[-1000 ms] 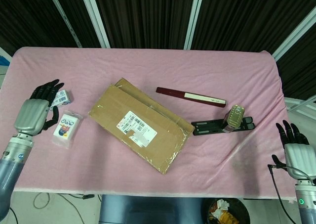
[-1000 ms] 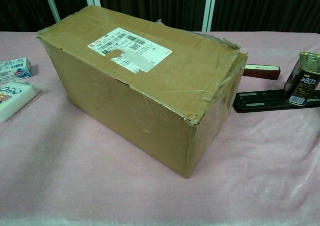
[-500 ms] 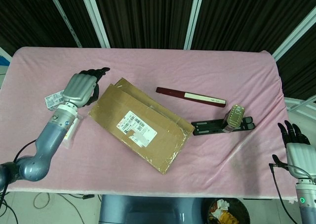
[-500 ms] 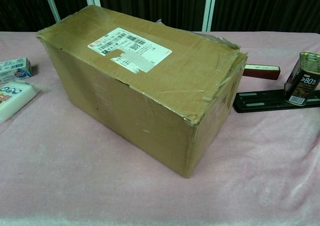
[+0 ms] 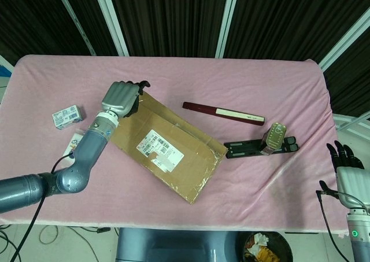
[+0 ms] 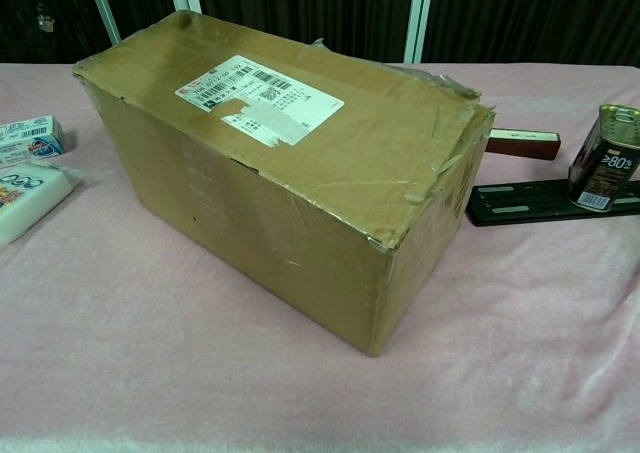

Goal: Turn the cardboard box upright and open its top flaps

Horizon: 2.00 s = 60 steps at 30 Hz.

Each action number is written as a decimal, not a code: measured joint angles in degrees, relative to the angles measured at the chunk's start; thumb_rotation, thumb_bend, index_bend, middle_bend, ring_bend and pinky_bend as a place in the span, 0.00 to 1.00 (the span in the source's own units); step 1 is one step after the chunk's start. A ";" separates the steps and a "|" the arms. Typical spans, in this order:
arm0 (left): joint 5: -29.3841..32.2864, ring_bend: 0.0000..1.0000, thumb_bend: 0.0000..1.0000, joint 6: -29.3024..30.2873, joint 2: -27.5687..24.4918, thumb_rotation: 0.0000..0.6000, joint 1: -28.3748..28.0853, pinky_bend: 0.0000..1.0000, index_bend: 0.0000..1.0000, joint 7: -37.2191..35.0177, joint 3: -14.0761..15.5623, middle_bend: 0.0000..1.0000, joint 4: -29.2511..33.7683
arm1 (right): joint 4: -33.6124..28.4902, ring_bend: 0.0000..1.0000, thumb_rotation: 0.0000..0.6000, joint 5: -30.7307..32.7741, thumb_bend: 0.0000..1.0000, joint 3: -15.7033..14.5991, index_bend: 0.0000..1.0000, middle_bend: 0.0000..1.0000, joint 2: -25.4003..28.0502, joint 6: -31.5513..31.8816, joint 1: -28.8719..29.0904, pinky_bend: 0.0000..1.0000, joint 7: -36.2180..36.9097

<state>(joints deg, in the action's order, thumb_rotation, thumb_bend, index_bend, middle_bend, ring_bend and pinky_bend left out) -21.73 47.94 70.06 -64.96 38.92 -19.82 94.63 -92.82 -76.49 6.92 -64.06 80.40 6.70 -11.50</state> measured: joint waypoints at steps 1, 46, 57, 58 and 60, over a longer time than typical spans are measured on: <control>0.79 0.34 0.92 0.09 0.22 1.00 -0.50 0.38 0.25 0.25 0.44 0.41 -0.28 | 0.00 0.00 1.00 0.02 0.29 0.01 0.00 0.00 -0.01 0.02 0.00 0.23 0.04; -6.53 0.41 0.92 -4.02 -30.71 1.00 10.80 0.47 0.26 -24.80 -2.28 0.42 28.78 | 1.24 0.00 1.00 1.30 0.30 0.32 0.00 0.00 -1.47 0.18 0.50 0.23 -1.56; -17.96 0.41 0.92 -13.63 -41.80 1.00 20.09 0.47 0.25 -38.26 -3.66 0.42 33.58 | 1.33 0.00 1.00 1.97 0.30 0.61 0.00 0.00 -1.75 0.32 0.53 0.23 -2.02; -20.14 0.41 0.92 -14.01 -42.64 1.00 21.49 0.47 0.25 -40.04 -4.05 0.42 34.03 | 1.34 0.00 1.00 1.95 0.30 0.61 0.00 0.00 -1.75 0.34 0.53 0.23 -2.08; -23.74 0.41 0.92 -14.41 -43.96 1.00 23.74 0.47 0.25 -42.86 -4.60 0.42 34.76 | 1.36 0.00 1.00 1.92 0.30 0.60 0.00 0.00 -1.82 0.41 0.54 0.23 -2.15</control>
<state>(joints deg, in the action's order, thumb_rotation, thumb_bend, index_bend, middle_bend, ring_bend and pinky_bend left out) -45.46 33.53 26.10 -41.22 -3.94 -24.42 129.38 -91.46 -74.56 7.53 -65.88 80.82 7.23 -13.65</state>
